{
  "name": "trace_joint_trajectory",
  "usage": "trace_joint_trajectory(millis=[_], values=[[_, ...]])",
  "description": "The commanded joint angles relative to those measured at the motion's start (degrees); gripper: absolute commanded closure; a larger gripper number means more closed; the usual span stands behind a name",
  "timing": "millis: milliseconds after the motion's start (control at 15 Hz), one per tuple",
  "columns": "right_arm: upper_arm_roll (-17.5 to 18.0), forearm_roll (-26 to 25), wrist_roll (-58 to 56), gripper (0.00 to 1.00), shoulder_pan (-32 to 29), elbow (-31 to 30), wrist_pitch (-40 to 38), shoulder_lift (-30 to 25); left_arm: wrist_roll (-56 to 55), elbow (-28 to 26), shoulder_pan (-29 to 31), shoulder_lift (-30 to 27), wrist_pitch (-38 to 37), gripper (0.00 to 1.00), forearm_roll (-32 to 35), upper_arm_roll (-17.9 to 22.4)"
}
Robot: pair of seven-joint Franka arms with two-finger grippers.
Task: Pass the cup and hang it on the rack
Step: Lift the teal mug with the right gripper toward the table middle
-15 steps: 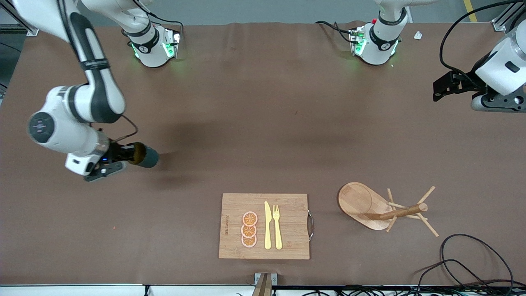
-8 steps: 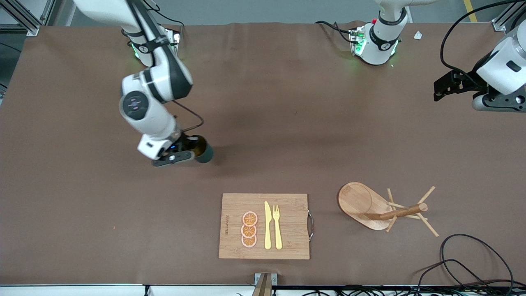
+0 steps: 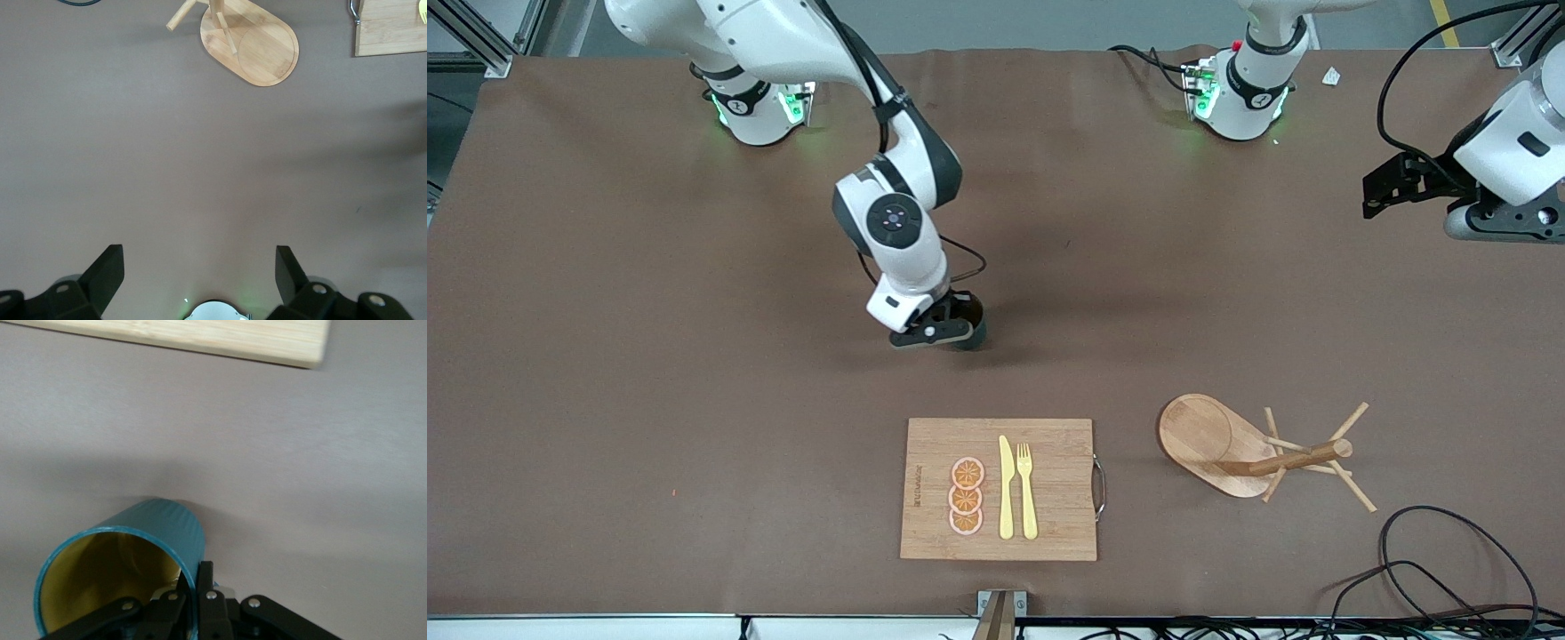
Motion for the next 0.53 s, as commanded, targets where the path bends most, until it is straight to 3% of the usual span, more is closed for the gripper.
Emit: trace_joint_trajectory(millis=[0, 465], values=[[-0.7, 0.6, 3.5, 1.0, 2.8, 5.1, -0.8, 3.6, -0.3, 1.0, 0.1, -0.2, -0.8, 0.0, 0.9, -0.1], [-0.7, 0.3, 8.0, 1.0, 6.1, 8.2, -0.8, 6.6, -0.4, 1.0, 0.2, 0.0, -0.4, 0.0, 0.7, 0.2]])
